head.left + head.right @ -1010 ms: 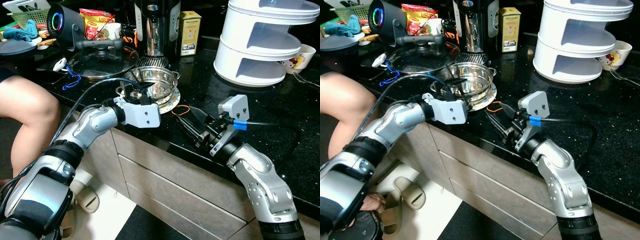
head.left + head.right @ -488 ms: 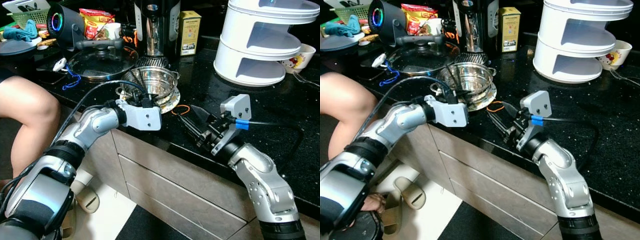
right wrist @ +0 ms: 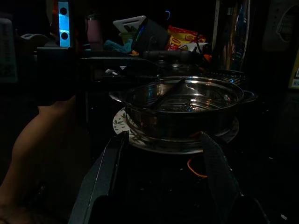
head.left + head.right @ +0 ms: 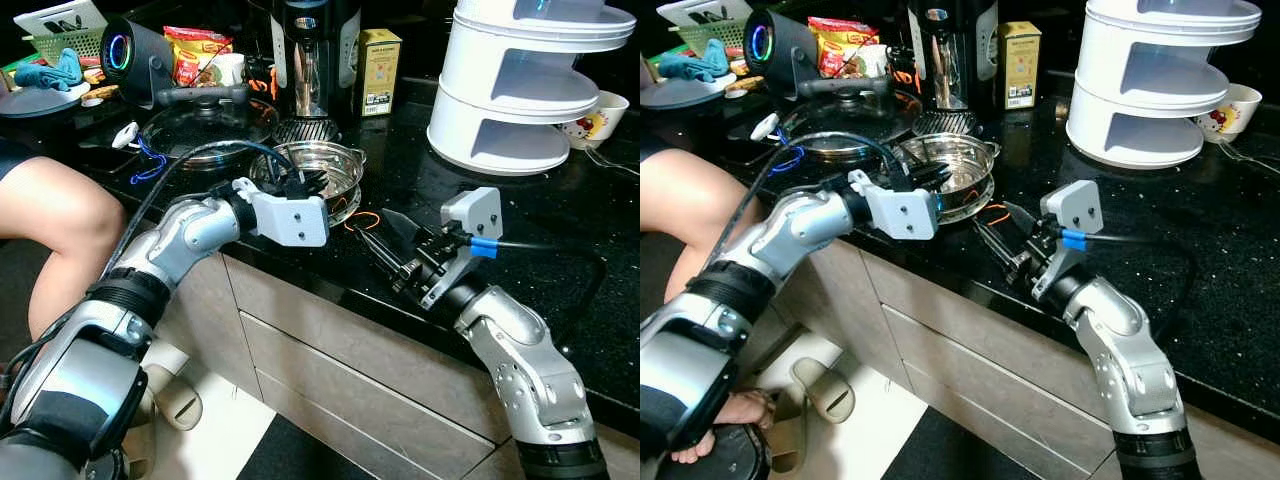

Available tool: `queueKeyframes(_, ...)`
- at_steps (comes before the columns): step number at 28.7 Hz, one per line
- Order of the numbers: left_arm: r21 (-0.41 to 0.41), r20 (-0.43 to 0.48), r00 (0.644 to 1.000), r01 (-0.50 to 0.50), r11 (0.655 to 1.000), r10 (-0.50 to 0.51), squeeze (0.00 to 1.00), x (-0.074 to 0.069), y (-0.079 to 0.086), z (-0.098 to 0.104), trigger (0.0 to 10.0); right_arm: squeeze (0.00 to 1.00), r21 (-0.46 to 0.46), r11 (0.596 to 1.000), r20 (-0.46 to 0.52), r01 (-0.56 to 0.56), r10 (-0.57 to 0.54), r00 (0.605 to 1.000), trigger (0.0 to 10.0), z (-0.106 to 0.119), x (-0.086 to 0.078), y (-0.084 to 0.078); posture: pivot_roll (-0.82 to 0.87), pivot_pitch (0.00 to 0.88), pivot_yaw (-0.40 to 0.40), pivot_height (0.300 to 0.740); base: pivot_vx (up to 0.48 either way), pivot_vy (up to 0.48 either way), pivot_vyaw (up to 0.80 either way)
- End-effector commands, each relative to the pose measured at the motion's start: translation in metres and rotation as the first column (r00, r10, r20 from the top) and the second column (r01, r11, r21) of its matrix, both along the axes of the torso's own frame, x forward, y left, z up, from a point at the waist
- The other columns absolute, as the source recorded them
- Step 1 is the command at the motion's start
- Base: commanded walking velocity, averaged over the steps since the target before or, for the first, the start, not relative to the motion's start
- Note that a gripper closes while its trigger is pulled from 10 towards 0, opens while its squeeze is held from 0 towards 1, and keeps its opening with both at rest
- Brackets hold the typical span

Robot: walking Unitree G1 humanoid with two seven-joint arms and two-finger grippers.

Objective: Kitchen organization

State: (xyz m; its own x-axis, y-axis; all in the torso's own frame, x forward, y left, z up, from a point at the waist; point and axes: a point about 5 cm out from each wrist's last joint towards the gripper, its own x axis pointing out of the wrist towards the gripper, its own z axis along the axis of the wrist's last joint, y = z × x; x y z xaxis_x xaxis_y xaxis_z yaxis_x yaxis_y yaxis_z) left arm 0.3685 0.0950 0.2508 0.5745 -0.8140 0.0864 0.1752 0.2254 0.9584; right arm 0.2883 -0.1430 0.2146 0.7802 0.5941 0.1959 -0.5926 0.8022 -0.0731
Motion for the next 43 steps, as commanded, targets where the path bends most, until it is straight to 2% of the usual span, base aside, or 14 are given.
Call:
queueKeyframes(1,0.018,-0.049,0.999,-0.017,1.000,0.018,0.00,0.001,0.005,-0.008,0.0,0.00,0.004,1.000,0.006,-0.005,0.005,1.000,10.0,0.000,0.001,0.003,-0.06,0.077,0.052,0.740,0.000,0.000,0.00)
queueKeyframes(16,-0.058,0.056,0.998,0.005,0.998,-0.001,0.00,-0.007,0.006,0.031,0.0,0.00,0.029,1.000,0.007,-0.006,0.006,1.000,10.0,0.000,0.003,0.005,-0.04,0.073,0.050,0.740,0.000,0.000,0.00)
queueKeyframes(26,-0.072,0.189,0.981,-0.030,0.997,0.043,0.00,-0.015,0.016,0.068,0.0,0.00,0.073,0.997,0.008,0.015,-0.015,1.000,10.0,0.001,0.007,0.005,-0.03,0.067,0.049,0.740,0.000,0.000,0.00)
queueKeyframes(30,-0.137,0.211,0.975,-0.038,0.990,0.067,0.00,-0.020,0.021,0.083,0.0,0.00,0.103,0.992,0.000,0.073,-0.074,0.997,10.0,0.003,0.012,-0.002,-0.03,0.063,0.049,0.740,0.000,0.000,-0.46)
queueKeyframes(32,-0.279,0.173,0.983,-0.007,0.960,0.058,0.00,-0.024,0.022,0.092,0.0,0.00,0.151,0.979,-0.002,0.135,-0.137,0.991,10.0,0.008,0.018,-0.012,-0.03,0.059,0.049,0.740,0.000,0.000,-0.79)
queueKeyframes(33,-0.279,0.173,0.983,-0.007,0.960,0.058,0.00,-0.024,0.022,0.092,0.0,0.00,0.151,0.979,-0.002,0.135,-0.137,0.991,10.0,0.008,0.018,-0.012,-0.03,0.059,0.049,0.740,0.000,0.000,-0.79)
queueKeyframes(34,-0.343,0.158,0.987,0.020,0.939,0.037,0.00,-0.028,0.019,0.097,0.0,0.00,0.172,0.972,0.000,0.163,-0.165,0.986,10.0,0.011,0.020,-0.017,-0.03,0.057,0.049,0.740,0.000,0.000,-0.79)
queueKeyframes(35,-0.395,0.148,0.989,0.047,0.917,0.013,0.00,-0.032,0.016,0.102,1.1,0.00,0.189,0.965,0.002,0.182,-0.186,0.983,10.0,0.013,0.022,-0.020,-0.02,0.053,0.047,0.740,0.000,0.000,-0.79)
queueKeyframes(36,-0.395,0.148,0.989,0.047,0.917,0.013,0.00,-0.032,0.016,0.102,1.1,0.00,0.189,0.965,0.002,0.182,-0.186,0.983,10.0,0.013,0.022,-0.020,-0.02,0.053,0.047,0.740,0.000,0.000,-0.79)
queueKeyframes(37,-0.431,0.146,0.989,0.066,0.900,-0.003,0.00,-0.035,0.014,0.107,2.2,0.00,0.201,0.960,0.003,0.197,-0.202,0.979,10.0,0.014,0.023,-0.023,-0.02,0.050,0.048,0.740,0.000,0.000,-0.79)
queueKeyframes(38,-0.431,0.146,0.989,0.066,0.900,-0.003,0.00,-0.035,0.014,0.107,2.2,0.00,0.201,0.960,0.003,0.197,-0.202,0.979,10.0,0.014,0.023,-0.023,-0.02,0.050,0.048,0.740,0.000,0.000,-0.79)
queueKeyframes(39,-0.462,0.146,0.989,0.078,0.883,-0.010,0.00,-0.037,0.013,0.111,4.4,0.00,0.212,0.955,0.004,0.208,-0.213,0.977,10.0,0.015,0.024,-0.024,-0.02,0.048,0.049,0.740,0.000,0.000,-0.79)
queueKeyframes(40,-0.491,0.140,0.990,0.082,0.867,-0.014,0.00,-0.038,0.013,0.114,10.0,0.00,0.220,0.951,0.004,0.217,-0.223,0.975,10.0,0.016,0.025,-0.025,-0.02,0.042,0.048,0.740,0.000,0.000,-0.79)
queueKeyframes(43,-0.525,0.127,0.992,0.082,0.847,-0.017,0.00,-0.038,0.013,0.115,10.0,0.00,0.225,0.948,0.004,0.224,-0.231,0.973,10.0,0.016,0.026,-0.026,-0.02,0.040,0.050,0.740,0.000,0.000,-0.79)
